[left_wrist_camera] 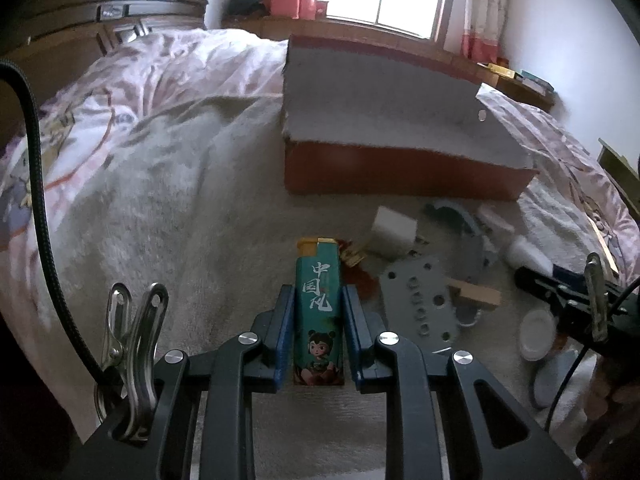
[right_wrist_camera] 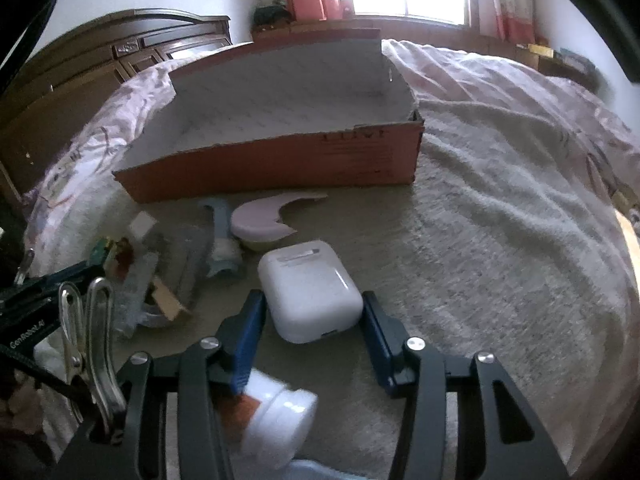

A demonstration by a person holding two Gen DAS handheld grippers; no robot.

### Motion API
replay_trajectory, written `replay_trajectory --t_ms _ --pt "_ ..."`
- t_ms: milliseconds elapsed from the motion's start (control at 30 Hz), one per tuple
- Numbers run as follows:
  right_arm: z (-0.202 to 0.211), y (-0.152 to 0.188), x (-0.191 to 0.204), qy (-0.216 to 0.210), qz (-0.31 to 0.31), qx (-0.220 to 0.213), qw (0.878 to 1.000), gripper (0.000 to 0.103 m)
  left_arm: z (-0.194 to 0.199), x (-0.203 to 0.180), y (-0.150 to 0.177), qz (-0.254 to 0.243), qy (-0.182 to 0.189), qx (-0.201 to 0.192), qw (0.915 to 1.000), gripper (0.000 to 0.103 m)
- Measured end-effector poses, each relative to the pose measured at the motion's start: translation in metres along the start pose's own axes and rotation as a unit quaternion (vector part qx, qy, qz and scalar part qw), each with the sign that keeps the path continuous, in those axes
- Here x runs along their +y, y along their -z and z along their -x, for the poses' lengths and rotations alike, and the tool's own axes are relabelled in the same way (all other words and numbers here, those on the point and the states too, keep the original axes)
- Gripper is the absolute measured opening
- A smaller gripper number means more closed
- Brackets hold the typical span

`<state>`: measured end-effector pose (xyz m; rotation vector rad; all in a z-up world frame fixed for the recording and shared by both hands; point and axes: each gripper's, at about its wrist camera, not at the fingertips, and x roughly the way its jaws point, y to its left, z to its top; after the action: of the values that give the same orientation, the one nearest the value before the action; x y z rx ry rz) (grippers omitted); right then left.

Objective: Organize rigid objects
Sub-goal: 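Grasp the teal lighter with the left tool while the right tool grasps the white earbud case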

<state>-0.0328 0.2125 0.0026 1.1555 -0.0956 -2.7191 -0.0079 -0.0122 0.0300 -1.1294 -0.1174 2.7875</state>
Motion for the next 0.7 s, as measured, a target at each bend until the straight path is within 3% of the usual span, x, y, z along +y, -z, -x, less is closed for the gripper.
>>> replay_trajectory --t_ms 367,400,433,467,700 --pt "0.016 -0.011 0.007 -0.026 -0.009 -0.021 0.999 0.046 0.015 -0.008 -0.030 -0.007 0.017 -0.023 0.9996 0.024" --pt "0.017 -0.013 0.007 -0.027 -0.008 -0.023 0.999 0.045 0.015 -0.008 -0.033 -0.007 0.018 -0.023 0.9995 0.024" --pt "0.018 -0.015 0.007 -0.028 -0.008 -0.026 0.999 0.029 0.014 -0.009 -0.037 -0.008 0.020 -0.025 0.9995 0.024" --pt "0.018 -0.018 0.007 -0.030 -0.008 -0.025 0.999 0.021 0.013 -0.011 -0.042 -0.009 0.021 -0.027 0.9994 0.024" --pt "0.003 -0.019 0.000 -0.020 -0.009 -0.005 1.000 0.022 0.010 -0.018 -0.057 -0.018 0.026 -0.036 0.9989 0.024"
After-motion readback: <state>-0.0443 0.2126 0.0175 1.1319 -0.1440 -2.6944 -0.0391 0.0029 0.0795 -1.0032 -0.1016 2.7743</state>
